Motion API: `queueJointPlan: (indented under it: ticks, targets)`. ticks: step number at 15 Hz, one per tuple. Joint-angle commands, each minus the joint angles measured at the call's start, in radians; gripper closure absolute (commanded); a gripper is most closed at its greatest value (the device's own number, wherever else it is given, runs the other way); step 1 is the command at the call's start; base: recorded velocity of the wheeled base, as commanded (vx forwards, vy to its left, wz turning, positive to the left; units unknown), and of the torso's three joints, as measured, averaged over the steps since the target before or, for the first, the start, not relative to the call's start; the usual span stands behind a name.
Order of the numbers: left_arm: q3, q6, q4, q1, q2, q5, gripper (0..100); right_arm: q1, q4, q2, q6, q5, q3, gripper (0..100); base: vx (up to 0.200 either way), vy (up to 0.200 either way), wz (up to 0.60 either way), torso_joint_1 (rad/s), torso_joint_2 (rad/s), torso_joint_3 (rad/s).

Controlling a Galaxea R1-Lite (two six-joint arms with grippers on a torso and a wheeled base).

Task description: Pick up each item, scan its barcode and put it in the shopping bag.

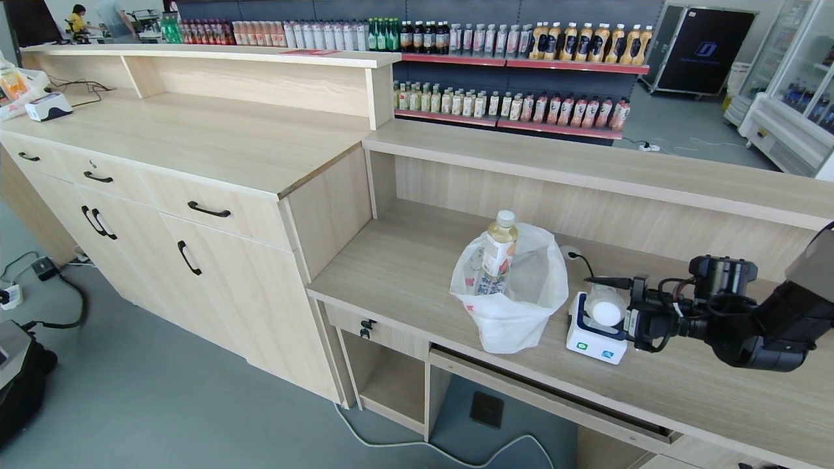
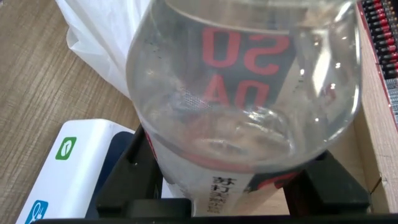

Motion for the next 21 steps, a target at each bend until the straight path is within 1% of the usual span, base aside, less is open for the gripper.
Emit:
queueJointPlan:
  ticks: [1, 6, 9, 21]
  targets:
    - [0.0, 0.0, 0.0, 0.0, 0.0, 0.0, 0, 0.0, 0.0, 0.007, -0.001, 0.001, -0.002, 100, 0.0, 0.0, 0.0, 0.0, 0.0, 0.0]
    - [0.0, 0.0, 0.0, 0.0, 0.0, 0.0, 0, 0.0, 0.0, 0.014, -0.002, 0.001, -0.007, 100, 0.0, 0.0, 0.0, 0.0, 0.0, 0.0]
    - [0.0, 0.0, 0.0, 0.0, 0.0, 0.0, 0, 0.002, -0.028, 0.023, 0.001, 0.001, -0.019, 100, 0.0, 0.0, 0.0, 0.0, 0.0, 0.0]
    - [0.0, 0.0, 0.0, 0.0, 0.0, 0.0, 0, 0.003, -0.017, 0.033, 0.002, -0.005, -0.021, 100, 0.0, 0.0, 0.0, 0.0, 0.0, 0.0]
